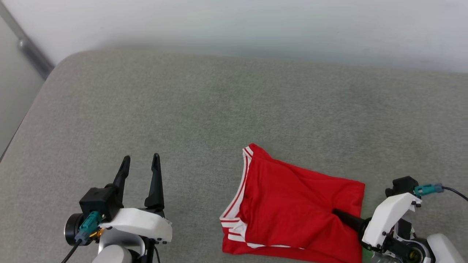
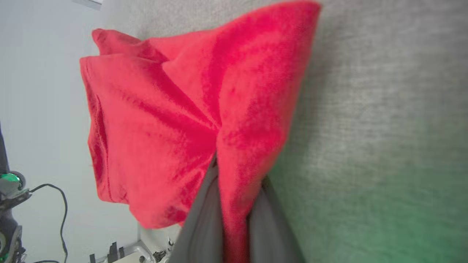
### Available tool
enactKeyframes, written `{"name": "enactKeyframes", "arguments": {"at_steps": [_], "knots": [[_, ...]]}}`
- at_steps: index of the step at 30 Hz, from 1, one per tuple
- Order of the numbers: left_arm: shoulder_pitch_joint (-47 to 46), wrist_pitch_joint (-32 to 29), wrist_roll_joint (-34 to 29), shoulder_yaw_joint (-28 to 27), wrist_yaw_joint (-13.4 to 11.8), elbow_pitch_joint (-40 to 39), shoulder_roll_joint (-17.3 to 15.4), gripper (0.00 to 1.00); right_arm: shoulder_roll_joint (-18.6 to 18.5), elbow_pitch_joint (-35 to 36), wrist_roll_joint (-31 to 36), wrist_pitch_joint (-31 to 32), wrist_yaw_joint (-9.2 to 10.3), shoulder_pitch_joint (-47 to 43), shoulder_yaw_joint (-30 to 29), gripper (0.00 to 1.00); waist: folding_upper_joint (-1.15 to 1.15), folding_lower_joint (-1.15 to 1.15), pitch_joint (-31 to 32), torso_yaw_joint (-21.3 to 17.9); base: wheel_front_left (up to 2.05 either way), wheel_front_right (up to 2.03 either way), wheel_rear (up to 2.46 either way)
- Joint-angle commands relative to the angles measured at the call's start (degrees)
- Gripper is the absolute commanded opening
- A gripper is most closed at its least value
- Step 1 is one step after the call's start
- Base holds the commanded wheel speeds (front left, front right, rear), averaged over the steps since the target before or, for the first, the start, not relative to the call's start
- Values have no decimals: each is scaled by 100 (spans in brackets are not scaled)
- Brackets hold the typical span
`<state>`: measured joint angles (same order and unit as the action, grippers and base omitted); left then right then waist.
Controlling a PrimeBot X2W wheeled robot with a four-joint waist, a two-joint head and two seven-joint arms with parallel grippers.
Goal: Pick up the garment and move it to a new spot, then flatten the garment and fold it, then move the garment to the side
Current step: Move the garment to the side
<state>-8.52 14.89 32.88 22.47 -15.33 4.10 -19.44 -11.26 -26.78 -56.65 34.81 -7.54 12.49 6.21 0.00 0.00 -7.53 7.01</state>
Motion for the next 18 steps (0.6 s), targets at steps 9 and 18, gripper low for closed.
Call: {"name": "enactKeyframes", "arguments": {"at_steps": [9, 18], "knots": [[383, -111, -1, 42, -4, -163, -264, 100, -546, -297, 1928, -657, 7, 410, 697, 0, 0, 0, 541, -961, 0, 0, 0], [269, -191, -54, 116, 23, -501, -297, 100, -634, -394, 2602, -321, 8, 928, 929, 0, 0, 0, 174, -2307, 0, 0, 0]]}}
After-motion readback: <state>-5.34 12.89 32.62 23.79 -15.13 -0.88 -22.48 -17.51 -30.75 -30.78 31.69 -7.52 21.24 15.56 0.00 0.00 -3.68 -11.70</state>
